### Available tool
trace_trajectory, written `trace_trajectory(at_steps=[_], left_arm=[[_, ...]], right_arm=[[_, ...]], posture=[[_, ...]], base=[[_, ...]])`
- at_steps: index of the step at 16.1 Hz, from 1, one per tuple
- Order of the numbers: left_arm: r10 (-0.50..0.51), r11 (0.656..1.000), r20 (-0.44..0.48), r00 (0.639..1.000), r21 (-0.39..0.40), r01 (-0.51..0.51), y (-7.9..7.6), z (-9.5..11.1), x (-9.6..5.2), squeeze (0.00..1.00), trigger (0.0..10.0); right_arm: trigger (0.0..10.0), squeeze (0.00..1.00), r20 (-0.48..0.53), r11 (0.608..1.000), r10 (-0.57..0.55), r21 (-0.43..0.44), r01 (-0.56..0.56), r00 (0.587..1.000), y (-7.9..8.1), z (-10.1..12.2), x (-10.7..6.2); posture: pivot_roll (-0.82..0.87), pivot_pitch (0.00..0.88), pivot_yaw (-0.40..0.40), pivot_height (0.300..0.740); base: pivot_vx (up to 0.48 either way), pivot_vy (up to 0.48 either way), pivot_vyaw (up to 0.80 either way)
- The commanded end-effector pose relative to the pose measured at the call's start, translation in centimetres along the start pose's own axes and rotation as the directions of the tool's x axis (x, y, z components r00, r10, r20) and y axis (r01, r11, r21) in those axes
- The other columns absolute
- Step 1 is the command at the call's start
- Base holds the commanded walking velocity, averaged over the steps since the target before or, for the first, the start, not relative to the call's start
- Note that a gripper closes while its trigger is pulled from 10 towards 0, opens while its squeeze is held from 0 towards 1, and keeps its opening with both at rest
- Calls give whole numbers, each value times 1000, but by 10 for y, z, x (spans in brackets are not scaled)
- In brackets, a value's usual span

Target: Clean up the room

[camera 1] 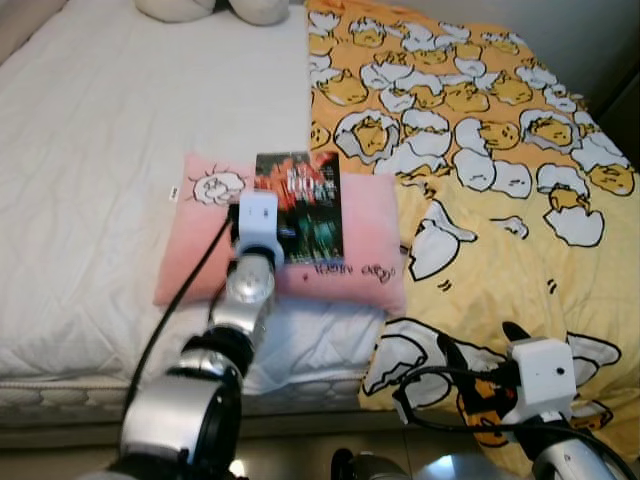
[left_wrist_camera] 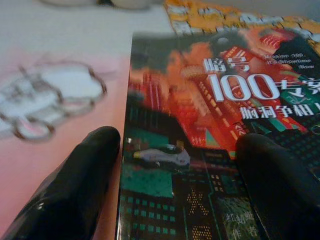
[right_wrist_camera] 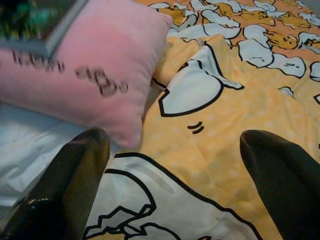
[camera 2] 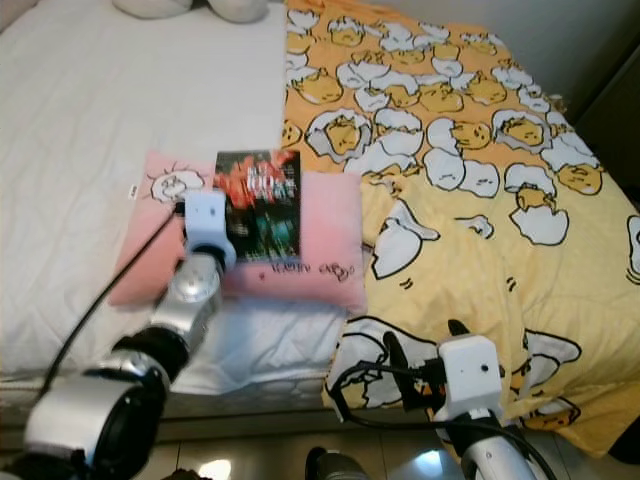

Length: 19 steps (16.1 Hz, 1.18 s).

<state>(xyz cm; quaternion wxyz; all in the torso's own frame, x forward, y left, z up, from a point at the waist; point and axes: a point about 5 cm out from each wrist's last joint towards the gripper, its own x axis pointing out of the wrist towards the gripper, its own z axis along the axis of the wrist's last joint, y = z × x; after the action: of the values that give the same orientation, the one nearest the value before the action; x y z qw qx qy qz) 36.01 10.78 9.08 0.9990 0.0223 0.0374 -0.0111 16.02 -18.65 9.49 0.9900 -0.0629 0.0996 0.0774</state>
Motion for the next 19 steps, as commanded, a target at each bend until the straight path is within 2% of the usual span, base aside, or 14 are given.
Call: trace_trajectory(at_steps=[1,4,6,8,9,10,11,12,13,14,16,19], left_arm=[[2,1000,-83,997,5,-1,1,-16,-5,0,10000],[20,1000,-145,989,9,-19,5,-27,-9,0,10000],[-50,989,-247,968,-145,14,-1,-38,-12,0,10000],[-66,982,-271,960,-187,15,-2,-40,-13,0,10000],[-84,948,-357,931,-315,-35,0,-52,-17,0,7373],[-90,928,-387,917,-368,-64,1,-56,-19,0,7373],[-88,911,-414,906,-401,-94,4,-61,-21,0,10000],[-98,906,-428,898,-412,-97,4,-64,-23,0,10000],[-100,910,-433,896,-405,-94,5,-66,-24,0,4314],[-102,913,-435,895,-398,-89,6,-67,-25,0,0],[-99,931,-373,923,-361,-47,9,-57,-19,0,0],[-131,921,-321,938,-390,-5,6,-47,-14,0,0]], right_arm=[[10000,0,-20,1000,-22,-10,22,1000,-4,-4,-1],[10000,0,-25,1000,-22,-12,22,999,-5,-6,0],[10000,0,-33,999,-31,-13,30,999,-8,-8,1],[10000,0,-35,999,-34,-12,34,999,-9,-9,1],[10000,0,-38,999,-37,-11,36,999,-10,-10,0],[10000,0,-39,999,-37,-11,37,999,-10,-10,0],[10000,0,-40,999,-37,-10,37,999,-10,-11,0],[10000,0,-40,999,-37,-10,37,999,-10,-11,0],[10000,0,-40,999,-36,-10,36,999,-10,-11,1],[10000,0,-40,999,-35,-10,35,999,-10,-12,1],[10000,0,-37,999,-35,-13,34,999,-12,-11,4],[10000,0,-34,999,-37,-15,37,999,-15,-11,5]], posture=[[-195,81,-70,740],[-195,78,-71,740],[-203,69,-70,740],[-203,66,-70,740],[-204,63,-69,740],[-204,63,-69,740],[-204,62,-70,740],[-203,62,-71,740],[-202,61,-74,740],[-203,61,-74,740],[-205,55,-76,740],[-200,49,-76,740]], base=[[0,0,0],[0,0,0],[0,0,0],[0,0,0],[0,0,0],[0,0,0],[0,0,0],[0,0,0],[0,0,0],[0,0,0],[0,0,0],[0,0,0]])
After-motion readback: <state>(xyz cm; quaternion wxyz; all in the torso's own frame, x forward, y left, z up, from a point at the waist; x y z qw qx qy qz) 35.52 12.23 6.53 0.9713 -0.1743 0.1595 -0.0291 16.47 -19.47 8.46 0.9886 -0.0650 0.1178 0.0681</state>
